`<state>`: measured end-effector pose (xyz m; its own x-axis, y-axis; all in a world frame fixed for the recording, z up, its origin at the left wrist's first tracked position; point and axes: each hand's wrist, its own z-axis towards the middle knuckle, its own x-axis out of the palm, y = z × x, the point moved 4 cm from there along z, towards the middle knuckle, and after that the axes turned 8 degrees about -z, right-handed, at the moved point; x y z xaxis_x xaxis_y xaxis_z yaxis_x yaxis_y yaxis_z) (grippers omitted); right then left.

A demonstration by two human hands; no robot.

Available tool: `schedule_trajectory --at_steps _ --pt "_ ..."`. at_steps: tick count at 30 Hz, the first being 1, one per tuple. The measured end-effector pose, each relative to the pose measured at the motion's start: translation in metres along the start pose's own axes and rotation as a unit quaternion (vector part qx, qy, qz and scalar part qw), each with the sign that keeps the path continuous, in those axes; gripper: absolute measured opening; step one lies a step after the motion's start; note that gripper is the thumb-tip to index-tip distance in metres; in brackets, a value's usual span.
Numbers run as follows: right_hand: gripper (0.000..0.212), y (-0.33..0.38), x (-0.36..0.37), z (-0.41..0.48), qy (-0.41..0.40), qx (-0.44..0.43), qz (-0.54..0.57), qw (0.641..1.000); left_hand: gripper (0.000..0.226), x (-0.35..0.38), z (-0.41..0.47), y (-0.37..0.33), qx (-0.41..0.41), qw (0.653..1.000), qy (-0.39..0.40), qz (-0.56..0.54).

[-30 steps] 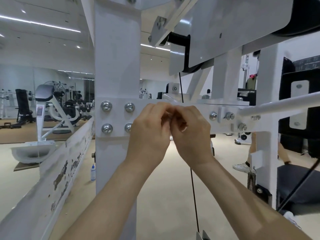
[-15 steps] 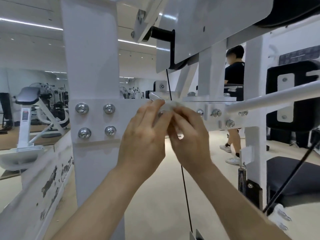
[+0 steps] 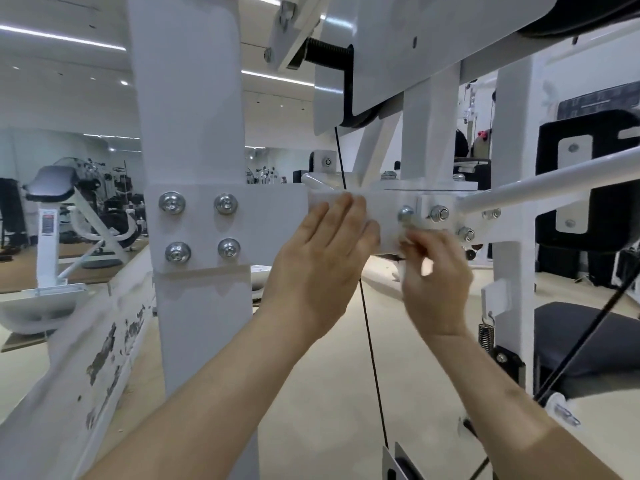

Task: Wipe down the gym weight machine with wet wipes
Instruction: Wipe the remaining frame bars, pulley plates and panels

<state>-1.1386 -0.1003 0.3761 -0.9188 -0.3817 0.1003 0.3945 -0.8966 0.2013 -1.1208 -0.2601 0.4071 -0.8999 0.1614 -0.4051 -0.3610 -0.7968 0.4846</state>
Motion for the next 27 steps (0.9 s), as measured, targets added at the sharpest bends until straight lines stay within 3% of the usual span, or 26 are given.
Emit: schedule_trajectory --at_steps 3,6,11,16,19,22,24,27 --pt "0.012 -0.036 -0.005 0.0 -0.007 0.076 -0.04 0.996 0.07 0.003 -0.006 0.003 0.014 0.999 0.014 0.028" --pt "0.012 -0.023 0.0 0.001 -0.04 0.144 -0.034 0.988 0.077 0.005 -0.003 0.001 0.009 0.999 0.004 0.03" --pt "0.013 0.009 0.004 -0.013 0.022 -0.043 -0.015 0.999 0.079 0.005 -0.004 0.002 0.01 0.999 0.001 0.03" --pt "0.019 -0.038 -0.008 0.014 0.005 -0.026 -0.138 0.99 0.071 0.001 -0.004 -0.001 -0.005 0.999 0.014 0.029" --pt "0.017 -0.033 -0.008 0.011 -0.01 0.072 -0.069 0.995 0.07 0.001 -0.004 -0.001 -0.006 1.0 0.016 0.021" --pt "0.015 -0.04 -0.015 0.022 -0.094 0.197 0.017 0.976 0.072 0.001 -0.004 0.0 0.002 0.999 0.018 0.027" --pt "0.016 -0.044 -0.016 0.033 -0.107 0.179 0.002 0.978 0.07 0.002 -0.004 -0.001 0.005 1.0 0.008 0.02" --pt "0.017 -0.047 -0.011 0.032 -0.063 0.087 -0.061 0.992 0.07 0.005 -0.004 -0.004 -0.009 1.0 -0.016 0.011"
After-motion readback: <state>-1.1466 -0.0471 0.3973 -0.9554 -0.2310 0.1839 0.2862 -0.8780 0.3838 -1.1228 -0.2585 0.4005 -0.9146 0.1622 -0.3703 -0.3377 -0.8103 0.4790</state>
